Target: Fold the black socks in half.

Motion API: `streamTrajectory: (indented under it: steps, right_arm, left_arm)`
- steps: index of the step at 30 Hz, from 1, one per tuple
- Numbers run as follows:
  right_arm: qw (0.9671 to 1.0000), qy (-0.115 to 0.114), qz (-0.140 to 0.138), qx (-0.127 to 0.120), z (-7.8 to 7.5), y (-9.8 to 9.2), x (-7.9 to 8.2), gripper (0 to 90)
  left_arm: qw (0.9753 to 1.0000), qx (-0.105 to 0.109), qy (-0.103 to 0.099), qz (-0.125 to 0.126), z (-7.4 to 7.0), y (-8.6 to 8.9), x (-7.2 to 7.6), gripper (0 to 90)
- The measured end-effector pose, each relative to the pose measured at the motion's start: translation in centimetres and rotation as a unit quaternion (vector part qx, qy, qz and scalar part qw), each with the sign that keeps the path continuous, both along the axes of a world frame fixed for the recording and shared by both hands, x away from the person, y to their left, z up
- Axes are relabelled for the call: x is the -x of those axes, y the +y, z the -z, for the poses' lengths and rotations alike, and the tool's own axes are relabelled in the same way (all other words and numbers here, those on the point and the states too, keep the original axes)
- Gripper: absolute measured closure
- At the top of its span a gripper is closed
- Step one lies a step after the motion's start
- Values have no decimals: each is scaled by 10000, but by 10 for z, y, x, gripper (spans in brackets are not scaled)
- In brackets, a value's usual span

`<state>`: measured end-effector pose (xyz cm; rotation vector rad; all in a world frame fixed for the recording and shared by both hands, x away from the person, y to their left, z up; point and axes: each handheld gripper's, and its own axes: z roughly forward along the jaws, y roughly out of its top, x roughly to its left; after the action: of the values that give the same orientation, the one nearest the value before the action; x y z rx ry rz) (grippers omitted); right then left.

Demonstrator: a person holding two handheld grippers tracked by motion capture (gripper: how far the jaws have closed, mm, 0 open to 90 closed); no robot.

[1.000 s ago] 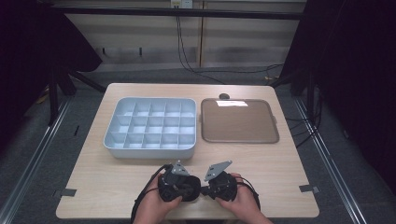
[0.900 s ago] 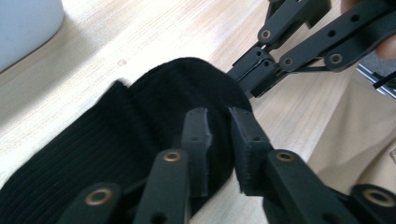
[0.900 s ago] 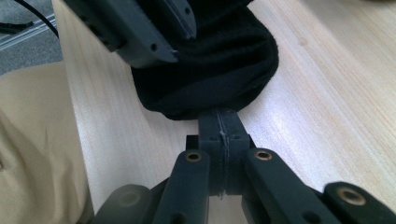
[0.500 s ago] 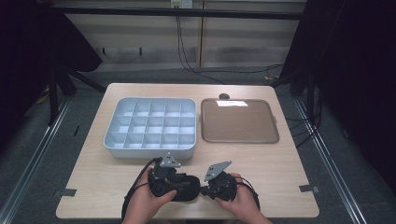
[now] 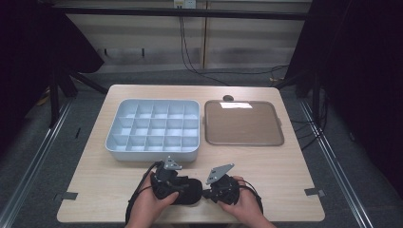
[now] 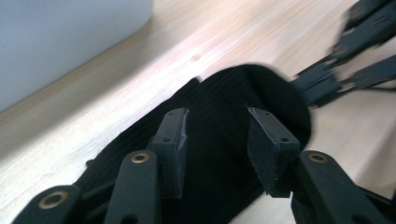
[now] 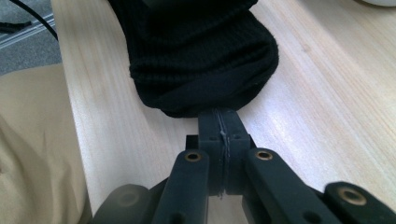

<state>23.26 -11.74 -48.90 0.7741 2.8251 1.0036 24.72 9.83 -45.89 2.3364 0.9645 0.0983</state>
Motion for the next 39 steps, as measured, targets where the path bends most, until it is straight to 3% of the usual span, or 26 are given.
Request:
streamTrajectory:
  steps: [4,6,7,8,14,17,24,26,39]
  right_arm:
    - [10000,-24,-13,7,0,1,0,890]
    - [10000,-29,-20,-11,0,2,0,889]
    - [10000,-4,-7,-4,0,2,1,889]
    - [10000,-5,-15,-5,0,3,1,889]
    - [10000,-42,-28,-25,1,5,0,889]
    - [10000,-29,-32,-17,0,5,0,889]
    - [10000,-52,-54,-6,0,5,0,889]
    - [10000,-52,-56,-10,0,5,0,889]
    - [9999,-160,-40,23,-2,1,-2,869]
  left_arm:
    - [9998,-153,71,81,9,-3,0,696]
    - [9996,-151,198,105,6,-4,0,806]
    - [9997,-175,161,98,4,-4,0,866]
    - [9997,-173,112,102,2,-4,1,871]
    - [9995,143,68,256,-16,-7,7,880]
    - [9990,111,82,419,-19,-11,11,880]
    - [9979,-11,370,528,5,-17,9,876]
    - [9979,72,401,506,10,-18,9,871]
    - [9983,159,340,451,10,-13,9,766]
